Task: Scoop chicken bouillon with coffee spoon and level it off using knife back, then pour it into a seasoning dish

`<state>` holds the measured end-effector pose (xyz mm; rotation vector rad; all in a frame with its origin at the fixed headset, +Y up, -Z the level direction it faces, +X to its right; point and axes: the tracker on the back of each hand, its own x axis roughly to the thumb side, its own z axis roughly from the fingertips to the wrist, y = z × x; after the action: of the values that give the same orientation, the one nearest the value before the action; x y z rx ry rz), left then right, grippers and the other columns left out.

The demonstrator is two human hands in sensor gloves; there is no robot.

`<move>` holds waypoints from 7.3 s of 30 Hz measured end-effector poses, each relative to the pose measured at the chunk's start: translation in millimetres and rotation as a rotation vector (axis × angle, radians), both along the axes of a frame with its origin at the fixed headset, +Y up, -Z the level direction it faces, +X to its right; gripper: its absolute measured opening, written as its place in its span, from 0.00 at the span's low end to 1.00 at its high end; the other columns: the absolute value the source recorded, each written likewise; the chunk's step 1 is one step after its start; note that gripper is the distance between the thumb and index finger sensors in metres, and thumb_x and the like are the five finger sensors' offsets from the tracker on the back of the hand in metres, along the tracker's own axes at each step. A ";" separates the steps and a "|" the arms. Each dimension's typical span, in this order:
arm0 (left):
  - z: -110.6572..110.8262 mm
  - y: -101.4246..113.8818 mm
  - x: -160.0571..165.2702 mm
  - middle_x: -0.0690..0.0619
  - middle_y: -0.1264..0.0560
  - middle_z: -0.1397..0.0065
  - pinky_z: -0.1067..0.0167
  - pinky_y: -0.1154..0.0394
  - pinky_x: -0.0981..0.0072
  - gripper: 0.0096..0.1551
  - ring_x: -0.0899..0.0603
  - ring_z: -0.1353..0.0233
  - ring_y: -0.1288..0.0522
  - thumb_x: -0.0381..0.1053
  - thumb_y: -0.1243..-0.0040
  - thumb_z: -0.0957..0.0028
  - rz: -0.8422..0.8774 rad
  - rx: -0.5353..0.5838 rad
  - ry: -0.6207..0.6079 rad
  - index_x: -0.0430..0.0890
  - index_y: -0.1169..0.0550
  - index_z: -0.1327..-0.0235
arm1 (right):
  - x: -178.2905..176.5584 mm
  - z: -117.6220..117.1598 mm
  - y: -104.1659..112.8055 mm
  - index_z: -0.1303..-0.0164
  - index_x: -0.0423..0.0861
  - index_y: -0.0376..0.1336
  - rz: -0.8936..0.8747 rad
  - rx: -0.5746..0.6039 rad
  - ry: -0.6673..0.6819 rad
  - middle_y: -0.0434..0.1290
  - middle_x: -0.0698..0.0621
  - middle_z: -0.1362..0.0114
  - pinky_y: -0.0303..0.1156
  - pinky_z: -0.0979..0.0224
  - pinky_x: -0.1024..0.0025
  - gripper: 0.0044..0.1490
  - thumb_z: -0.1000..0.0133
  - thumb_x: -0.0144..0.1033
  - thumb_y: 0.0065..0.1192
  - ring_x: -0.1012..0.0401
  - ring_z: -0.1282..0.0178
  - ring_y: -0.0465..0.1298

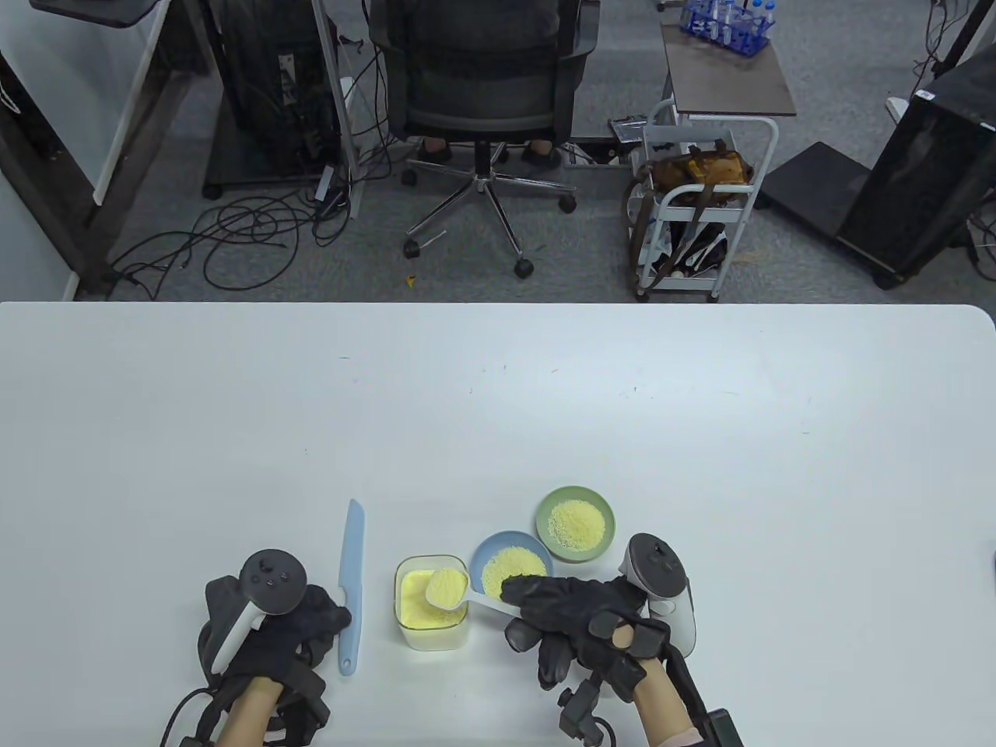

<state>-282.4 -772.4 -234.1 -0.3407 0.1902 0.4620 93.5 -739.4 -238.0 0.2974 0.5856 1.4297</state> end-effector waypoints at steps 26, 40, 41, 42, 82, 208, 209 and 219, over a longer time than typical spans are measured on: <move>6.8 4.5 0.2 0.32 0.54 0.16 0.29 0.45 0.31 0.56 0.29 0.17 0.46 0.75 0.58 0.50 0.151 0.220 0.045 0.43 0.56 0.20 | 106.6 -11.9 -31.0 0.37 0.31 0.50 0.105 -0.054 -0.374 0.65 0.27 0.49 0.77 0.61 0.59 0.32 0.49 0.23 0.54 0.64 0.70 0.78; 6.0 3.5 2.0 0.32 0.54 0.16 0.28 0.45 0.32 0.55 0.30 0.17 0.46 0.74 0.58 0.49 0.185 0.212 0.039 0.43 0.55 0.20 | 94.1 -17.2 -29.5 0.36 0.34 0.52 0.209 -0.046 -0.362 0.57 0.25 0.45 0.72 0.52 0.53 0.31 0.51 0.22 0.54 0.59 0.62 0.75; 6.0 3.5 2.1 0.32 0.54 0.17 0.28 0.45 0.32 0.55 0.30 0.17 0.46 0.74 0.58 0.49 0.187 0.211 0.038 0.43 0.55 0.20 | 93.9 -16.6 -28.6 0.37 0.34 0.52 0.215 -0.043 -0.364 0.57 0.25 0.45 0.72 0.52 0.53 0.31 0.51 0.21 0.54 0.59 0.62 0.74; 5.9 3.4 2.2 0.32 0.54 0.16 0.28 0.45 0.32 0.55 0.30 0.17 0.46 0.74 0.58 0.49 0.189 0.210 0.037 0.43 0.55 0.20 | 93.8 -16.2 -28.1 0.37 0.34 0.52 0.220 -0.041 -0.365 0.57 0.25 0.44 0.72 0.52 0.53 0.31 0.51 0.21 0.54 0.59 0.62 0.74; 15.0 1.9 67.7 0.40 0.59 0.13 0.25 0.48 0.33 0.62 0.33 0.13 0.54 0.80 0.48 0.57 0.243 0.218 -0.428 0.57 0.60 0.20 | -39.4 -12.7 34.8 0.44 0.33 0.62 0.525 0.253 0.073 0.66 0.25 0.52 0.76 0.64 0.54 0.28 0.56 0.19 0.62 0.59 0.74 0.78; 38.5 51.3 72.1 0.46 0.14 0.68 0.67 0.22 0.60 0.26 0.48 0.73 0.15 0.58 0.31 0.52 0.351 0.059 -0.498 0.36 0.17 0.57 | -16.6 13.5 -25.7 0.47 0.22 0.58 -0.183 0.133 -0.009 0.77 0.27 0.68 0.84 0.83 0.68 0.27 0.49 0.24 0.57 0.71 0.91 0.83; 38.3 51.5 71.1 0.46 0.14 0.68 0.67 0.22 0.60 0.26 0.48 0.73 0.15 0.58 0.31 0.52 0.348 0.058 -0.493 0.36 0.17 0.57 | -16.4 13.5 -25.6 0.47 0.22 0.58 -0.189 0.131 -0.007 0.77 0.27 0.68 0.84 0.83 0.68 0.27 0.49 0.24 0.57 0.71 0.91 0.83; 29.6 48.9 54.1 0.45 0.14 0.67 0.67 0.22 0.59 0.26 0.48 0.72 0.15 0.58 0.31 0.52 0.351 0.033 -0.439 0.36 0.17 0.57 | -11.9 14.2 -24.0 0.47 0.21 0.58 -0.188 0.138 -0.023 0.77 0.26 0.68 0.84 0.83 0.68 0.28 0.49 0.24 0.57 0.71 0.91 0.83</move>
<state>-228.3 -723.4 -204.6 -0.4372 -0.3095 0.7220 81.6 -763.4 -223.8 0.4334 0.4287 1.2917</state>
